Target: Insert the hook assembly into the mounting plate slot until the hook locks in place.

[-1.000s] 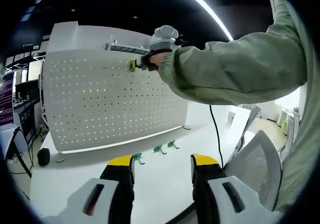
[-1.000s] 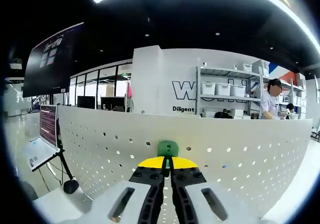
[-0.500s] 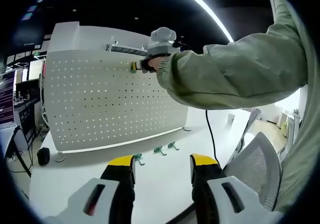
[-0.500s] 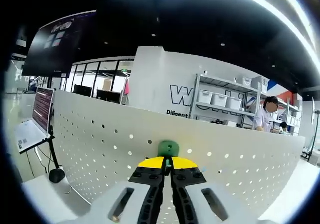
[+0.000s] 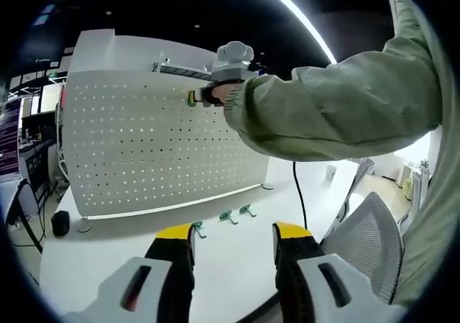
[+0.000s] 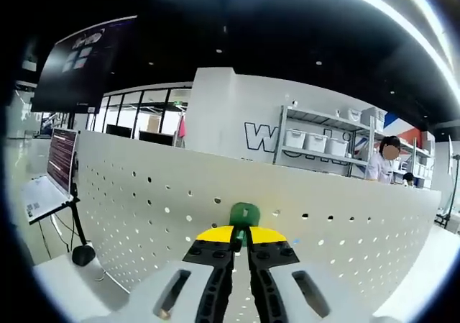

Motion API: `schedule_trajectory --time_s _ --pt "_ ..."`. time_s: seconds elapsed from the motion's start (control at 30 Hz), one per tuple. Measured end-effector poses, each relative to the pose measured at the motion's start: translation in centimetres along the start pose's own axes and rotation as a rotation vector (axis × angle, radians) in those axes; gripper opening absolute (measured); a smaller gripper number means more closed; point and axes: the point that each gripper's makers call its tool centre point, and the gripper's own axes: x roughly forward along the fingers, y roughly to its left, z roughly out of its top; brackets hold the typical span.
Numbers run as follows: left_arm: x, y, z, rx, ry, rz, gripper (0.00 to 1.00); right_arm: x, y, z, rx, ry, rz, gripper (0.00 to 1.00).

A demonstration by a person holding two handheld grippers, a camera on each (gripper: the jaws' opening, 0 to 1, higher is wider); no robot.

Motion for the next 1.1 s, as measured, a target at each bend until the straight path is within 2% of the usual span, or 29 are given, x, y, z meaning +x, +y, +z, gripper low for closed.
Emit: schedule_trajectory --time_s 0.1,0.4,0.9,1.1 --pt "0.0 0.0 0.0 0.0 0.001 -0.001 0.45 -0.1 0.3 -0.2 0.049 0.003 0.012 0.08" --pt "0.1 0.0 -0.1 0.002 0.007 0.0 0.45 -0.7 1.0 -0.4 0.012 -0.001 0.03 0.15" --pt "0.0 0.0 -0.2 0.035 0.012 0.021 0.45 -2.1 1.7 -0.5 0.022 -0.01 0.067 0.22" --pt "0.0 0.0 -0.2 0.052 0.014 0.026 0.45 -2.7 1.9 -1.0 0.04 0.01 0.088 0.3"
